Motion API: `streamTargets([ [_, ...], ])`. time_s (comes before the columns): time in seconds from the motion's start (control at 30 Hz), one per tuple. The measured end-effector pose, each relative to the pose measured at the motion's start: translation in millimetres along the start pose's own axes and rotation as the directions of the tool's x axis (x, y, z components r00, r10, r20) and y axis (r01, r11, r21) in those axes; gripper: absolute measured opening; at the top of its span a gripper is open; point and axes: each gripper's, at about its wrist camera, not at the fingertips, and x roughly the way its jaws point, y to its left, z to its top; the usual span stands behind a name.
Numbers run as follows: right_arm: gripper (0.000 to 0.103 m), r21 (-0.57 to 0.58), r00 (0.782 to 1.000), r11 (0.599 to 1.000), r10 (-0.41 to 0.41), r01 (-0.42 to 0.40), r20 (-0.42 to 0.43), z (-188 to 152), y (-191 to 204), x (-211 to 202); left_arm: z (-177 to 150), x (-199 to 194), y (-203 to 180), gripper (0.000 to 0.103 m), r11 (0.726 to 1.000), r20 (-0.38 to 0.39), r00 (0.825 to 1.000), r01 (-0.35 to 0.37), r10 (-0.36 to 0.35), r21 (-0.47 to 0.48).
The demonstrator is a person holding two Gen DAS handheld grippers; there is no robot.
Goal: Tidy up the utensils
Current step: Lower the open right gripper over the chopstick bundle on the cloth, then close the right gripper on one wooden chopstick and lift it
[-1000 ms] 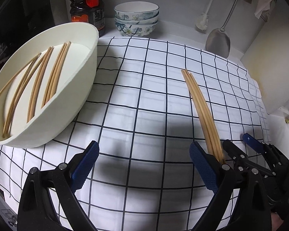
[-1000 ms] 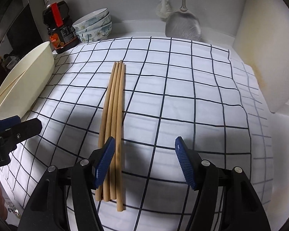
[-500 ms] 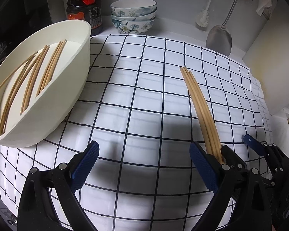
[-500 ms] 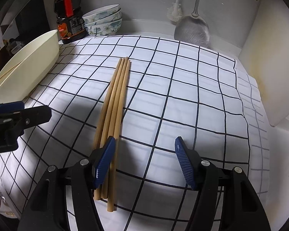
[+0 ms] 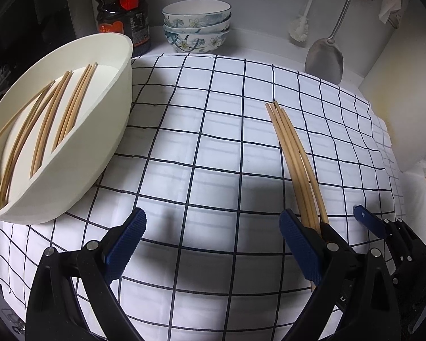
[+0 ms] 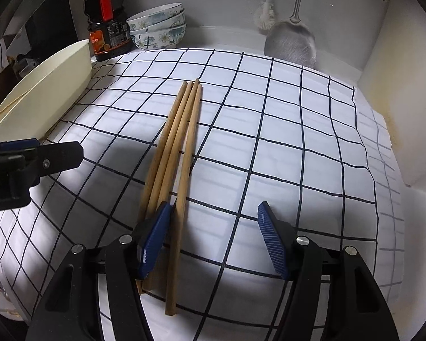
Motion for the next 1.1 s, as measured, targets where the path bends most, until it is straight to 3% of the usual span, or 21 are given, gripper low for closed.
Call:
streamTargets([
  [0.27, 0.009, 0.043, 0.999, 0.999, 0.028, -0.029, 0.028, 0.6, -12.7, -0.8, -2.4, 6.0, -14.4, 0.093, 0.999, 0.013, 0.999, 0.040, -0.040, 0.021],
  [0.67, 0.007, 0.133, 1.000, 0.991, -0.012, 0.009, 0.026, -13.9, -46.4, -9.8, -6.1, 32.3, -42.7, 0.093, 0.997, -0.034, 0.998, 0.053, -0.052, 0.050],
  [0.8, 0.007, 0.143, 1.000, 0.990, -0.011, 0.007, 0.027, -17.2, -50.8, -11.3, -8.4, 35.7, -47.8, 0.093, 0.997, -0.024, 1.000, 0.014, -0.012, 0.078],
  [1.1, 0.008, 0.137, 1.000, 0.991, -0.009, 0.005, 0.026, -13.3, -51.1, -9.9, -6.6, 38.3, -51.0, 0.097, 0.996, -0.021, 1.000, 0.006, -0.004, 0.089],
])
